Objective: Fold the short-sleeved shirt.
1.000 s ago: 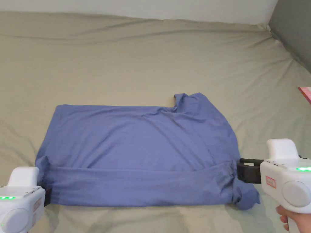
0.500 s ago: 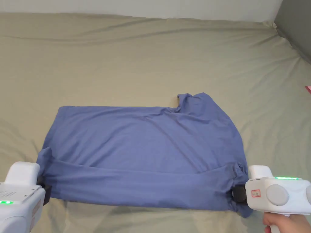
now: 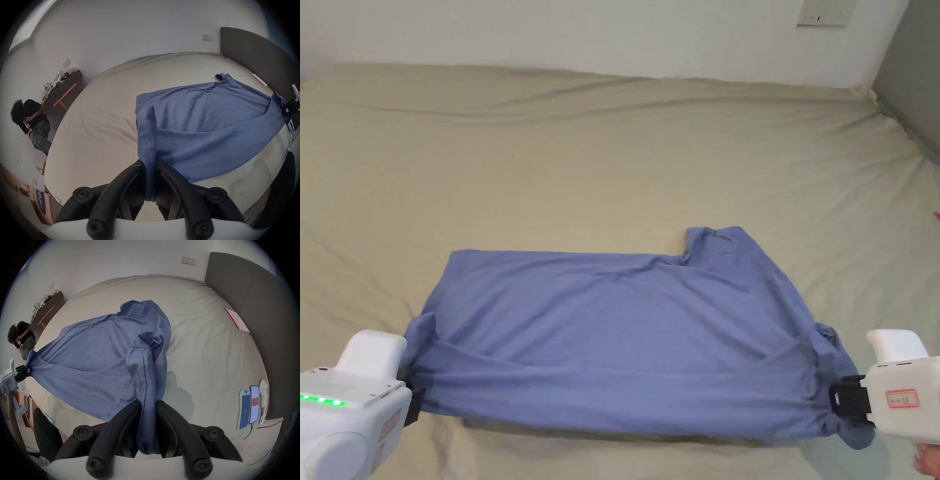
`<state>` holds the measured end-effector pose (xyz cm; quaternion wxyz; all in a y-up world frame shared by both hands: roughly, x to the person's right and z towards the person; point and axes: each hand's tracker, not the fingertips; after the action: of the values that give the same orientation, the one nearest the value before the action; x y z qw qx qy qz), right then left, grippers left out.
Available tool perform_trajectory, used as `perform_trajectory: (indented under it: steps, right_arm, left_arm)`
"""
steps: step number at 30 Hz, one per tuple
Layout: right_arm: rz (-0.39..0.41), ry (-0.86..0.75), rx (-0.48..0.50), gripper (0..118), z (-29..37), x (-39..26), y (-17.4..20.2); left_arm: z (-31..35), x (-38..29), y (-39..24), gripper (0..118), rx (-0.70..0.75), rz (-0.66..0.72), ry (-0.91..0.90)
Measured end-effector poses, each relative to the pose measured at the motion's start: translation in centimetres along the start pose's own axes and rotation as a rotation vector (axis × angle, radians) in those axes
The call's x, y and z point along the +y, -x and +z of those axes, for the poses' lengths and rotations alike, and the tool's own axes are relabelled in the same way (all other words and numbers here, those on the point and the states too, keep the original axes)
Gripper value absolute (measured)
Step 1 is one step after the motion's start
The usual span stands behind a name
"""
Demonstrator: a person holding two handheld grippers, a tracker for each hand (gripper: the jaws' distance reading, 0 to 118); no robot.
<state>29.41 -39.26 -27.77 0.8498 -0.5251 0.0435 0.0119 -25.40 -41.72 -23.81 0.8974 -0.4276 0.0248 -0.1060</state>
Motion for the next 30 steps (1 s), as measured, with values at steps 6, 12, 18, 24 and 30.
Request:
perform_trajectory:
  steps: [6,12,18,24,30]
  right_arm:
    - [0.009,0.124,0.028,11,1.0,-3.8,-0.2]
    - [0.032,0.220,0.000,11,-5.8,-7.7,0.3]
    - [0.009,0.215,-0.120,57,-8.2,-8.6,-0.1]
    - [0.044,0.081,-0.213,104,-2.5,-5.1,-2.1]
    - [0.139,-0.366,-0.207,104,8.4,0.4,2.0]
  left_arm:
    - [0.4,-4.9,0.2,9,-0.041,-0.024,0.111]
    - [-4.6,-10.4,-1.2,9,-0.053,-0.068,0.256]
    - [-5.1,-9.9,-0.7,13,-0.077,-0.038,0.275]
    - [-2.3,-7.7,1.7,117,0.021,0.048,0.145]
    - [6.1,0.1,2.5,114,0.054,0.170,-0.254]
